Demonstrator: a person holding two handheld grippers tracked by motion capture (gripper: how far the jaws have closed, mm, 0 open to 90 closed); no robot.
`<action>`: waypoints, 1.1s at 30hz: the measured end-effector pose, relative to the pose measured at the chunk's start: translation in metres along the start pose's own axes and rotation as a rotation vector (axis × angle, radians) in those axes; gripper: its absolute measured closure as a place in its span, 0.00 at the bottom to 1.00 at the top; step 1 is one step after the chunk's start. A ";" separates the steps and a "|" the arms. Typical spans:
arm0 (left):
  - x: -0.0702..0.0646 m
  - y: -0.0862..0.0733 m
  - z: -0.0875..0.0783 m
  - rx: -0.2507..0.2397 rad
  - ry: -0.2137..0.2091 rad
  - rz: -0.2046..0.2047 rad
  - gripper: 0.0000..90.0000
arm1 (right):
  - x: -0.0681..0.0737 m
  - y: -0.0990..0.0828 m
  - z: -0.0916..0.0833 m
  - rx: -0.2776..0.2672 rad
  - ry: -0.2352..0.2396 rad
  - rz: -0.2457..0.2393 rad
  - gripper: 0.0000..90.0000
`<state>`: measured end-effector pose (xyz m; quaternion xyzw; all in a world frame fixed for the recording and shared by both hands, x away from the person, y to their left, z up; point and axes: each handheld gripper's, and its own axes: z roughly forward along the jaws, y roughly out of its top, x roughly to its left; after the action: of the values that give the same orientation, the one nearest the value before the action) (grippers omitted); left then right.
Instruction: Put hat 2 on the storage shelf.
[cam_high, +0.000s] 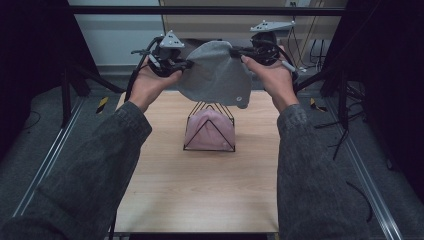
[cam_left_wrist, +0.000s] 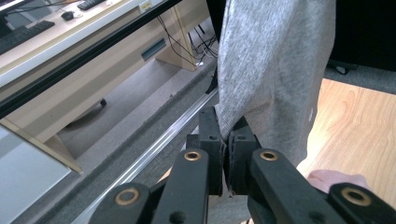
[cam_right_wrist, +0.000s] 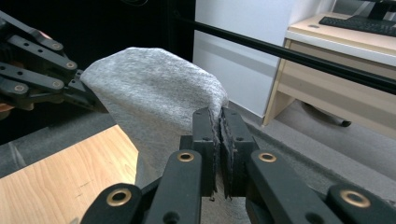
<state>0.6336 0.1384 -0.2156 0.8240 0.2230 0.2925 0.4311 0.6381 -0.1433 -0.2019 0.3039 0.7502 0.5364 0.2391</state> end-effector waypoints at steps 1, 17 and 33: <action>0.001 -0.001 0.001 -0.002 -0.001 -0.002 0.97 | -0.001 -0.001 0.000 0.002 0.001 -0.002 0.96; -0.003 -0.024 0.021 0.038 -0.032 -0.022 0.97 | -0.004 -0.026 0.012 0.049 0.009 0.019 0.96; -0.008 -0.039 0.020 0.056 -0.052 -0.038 0.97 | 0.003 -0.037 0.016 0.079 0.017 0.020 0.96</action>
<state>0.6371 0.1425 -0.2594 0.8386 0.2356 0.2564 0.4189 0.6395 -0.1389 -0.2419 0.3158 0.7698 0.5112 0.2151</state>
